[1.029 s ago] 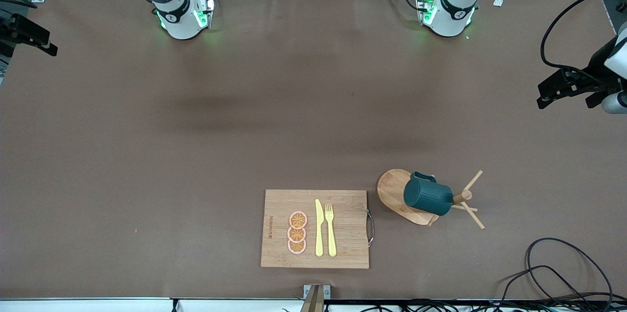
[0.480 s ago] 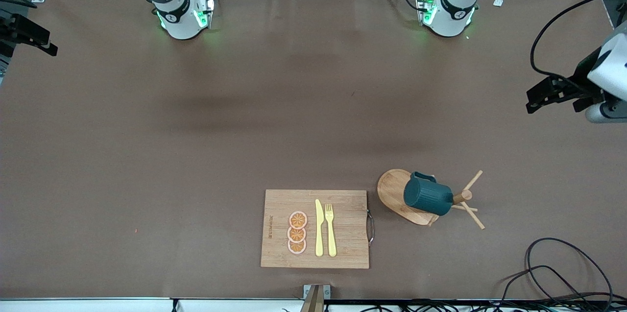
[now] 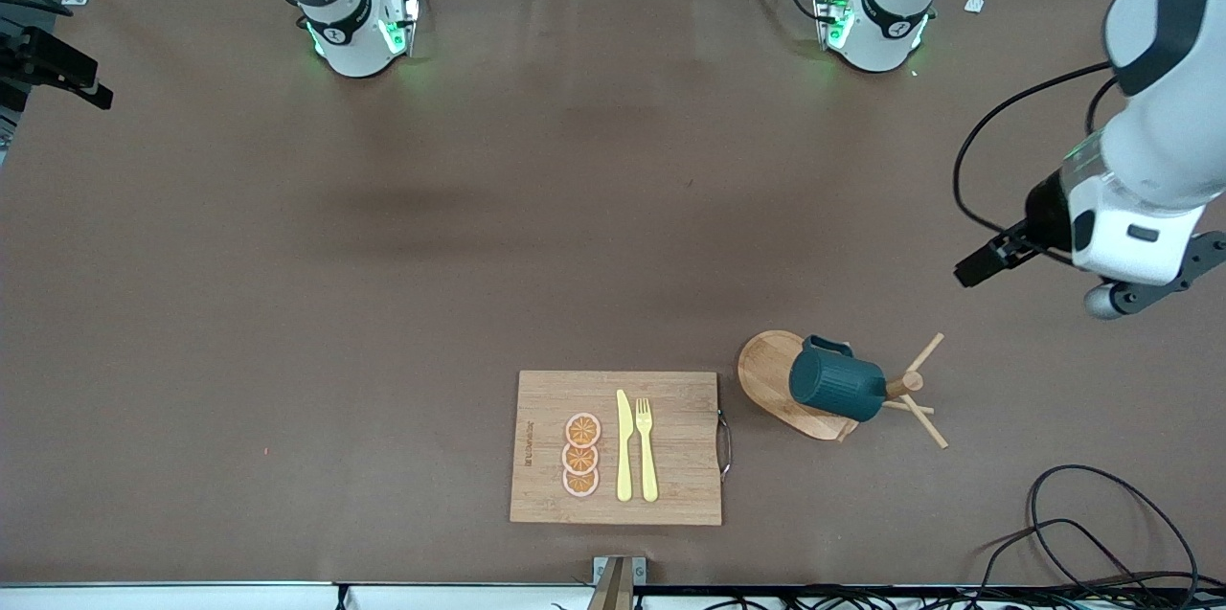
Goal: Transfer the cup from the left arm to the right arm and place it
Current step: 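Reach the left gripper toward the teal mug on the wooden stand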
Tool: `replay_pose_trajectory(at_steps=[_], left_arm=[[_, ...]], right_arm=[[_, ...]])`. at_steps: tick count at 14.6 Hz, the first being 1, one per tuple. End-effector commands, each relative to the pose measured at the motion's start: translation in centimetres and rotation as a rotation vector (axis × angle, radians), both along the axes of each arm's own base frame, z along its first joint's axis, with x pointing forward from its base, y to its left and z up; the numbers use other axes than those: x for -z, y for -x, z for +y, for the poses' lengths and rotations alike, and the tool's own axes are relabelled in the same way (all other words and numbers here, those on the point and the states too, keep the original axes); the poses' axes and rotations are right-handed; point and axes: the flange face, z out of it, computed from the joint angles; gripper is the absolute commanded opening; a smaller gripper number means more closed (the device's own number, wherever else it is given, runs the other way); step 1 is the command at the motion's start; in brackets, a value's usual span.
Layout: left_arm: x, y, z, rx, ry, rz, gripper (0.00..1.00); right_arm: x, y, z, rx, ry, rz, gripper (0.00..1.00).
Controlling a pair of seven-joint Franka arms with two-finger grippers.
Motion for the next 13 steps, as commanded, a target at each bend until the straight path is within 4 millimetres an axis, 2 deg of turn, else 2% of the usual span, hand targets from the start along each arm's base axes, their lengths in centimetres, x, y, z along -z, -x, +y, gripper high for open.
replay_pose_trajectory(at_steps=[1, 4, 7, 10, 13], left_arm=[[0.5, -1.5, -1.0, -0.201, 0.106, -0.021, 1.0], [1.7, -3.2, -1.9, -0.372, 0.233, -0.038, 1.0], [5.3, -5.5, -1.5, -0.518, 0.322, 0.0, 1.0], [9.3, -7.2, -1.5, -0.549, 0.312, 0.035, 1.0], [11.6, -8.0, -2.6, -0.6, 0.32, 0.035, 1.0]], right_arm=[[-0.1, 0.6, -0.4, -0.005, -0.001, 0.002, 1.0], [-0.1, 0.6, -0.4, -0.005, -0.001, 0.003, 1.0], [0.0, 0.7, -0.3, -0.005, -0.001, 0.009, 1.0], [0.0, 0.7, -0.3, -0.005, -0.001, 0.009, 1.0], [-0.1, 0.7, -0.4, -0.005, -0.001, 0.008, 1.0]])
